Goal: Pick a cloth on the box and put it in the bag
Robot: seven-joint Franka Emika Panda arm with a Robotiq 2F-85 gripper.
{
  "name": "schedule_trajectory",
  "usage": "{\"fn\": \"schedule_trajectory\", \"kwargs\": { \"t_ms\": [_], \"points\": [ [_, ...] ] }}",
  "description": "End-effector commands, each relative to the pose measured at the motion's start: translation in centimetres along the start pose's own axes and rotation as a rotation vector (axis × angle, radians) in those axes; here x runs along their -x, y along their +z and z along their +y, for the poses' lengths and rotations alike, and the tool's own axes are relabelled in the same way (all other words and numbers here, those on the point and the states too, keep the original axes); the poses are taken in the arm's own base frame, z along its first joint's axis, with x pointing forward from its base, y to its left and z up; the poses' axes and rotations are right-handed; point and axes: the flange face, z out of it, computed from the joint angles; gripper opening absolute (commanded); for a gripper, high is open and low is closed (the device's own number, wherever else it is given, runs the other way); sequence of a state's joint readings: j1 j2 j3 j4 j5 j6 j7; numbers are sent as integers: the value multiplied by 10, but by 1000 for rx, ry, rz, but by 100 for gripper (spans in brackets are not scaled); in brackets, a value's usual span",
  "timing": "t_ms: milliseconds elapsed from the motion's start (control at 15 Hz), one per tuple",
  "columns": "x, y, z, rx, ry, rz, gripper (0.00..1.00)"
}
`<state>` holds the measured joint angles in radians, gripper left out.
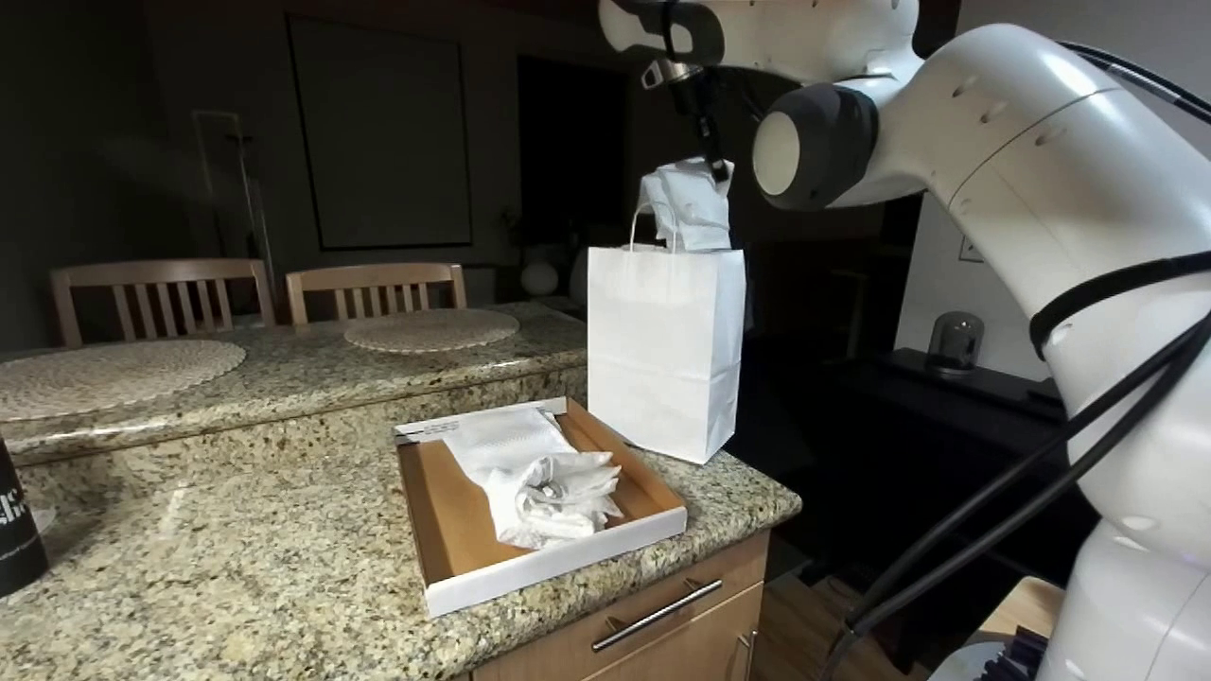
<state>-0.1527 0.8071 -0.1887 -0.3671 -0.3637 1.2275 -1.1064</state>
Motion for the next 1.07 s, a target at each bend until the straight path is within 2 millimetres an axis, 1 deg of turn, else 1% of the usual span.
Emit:
{"fn": "schedule_trajectory", "kwargs": {
  "t_ms": [0,133,267,400,800,1000],
  "points": [
    [-34,-25,-10,157,2,-55,7],
    [-53,-33,-18,220,-10,-77,7],
    [-67,-39,-24,265,-30,-98,7],
    [-80,-40,-27,301,-43,-111,7],
    [-99,-40,-34,357,-115,-169,7],
    [-109,-35,-36,357,-178,-159,7]
  ]
}}
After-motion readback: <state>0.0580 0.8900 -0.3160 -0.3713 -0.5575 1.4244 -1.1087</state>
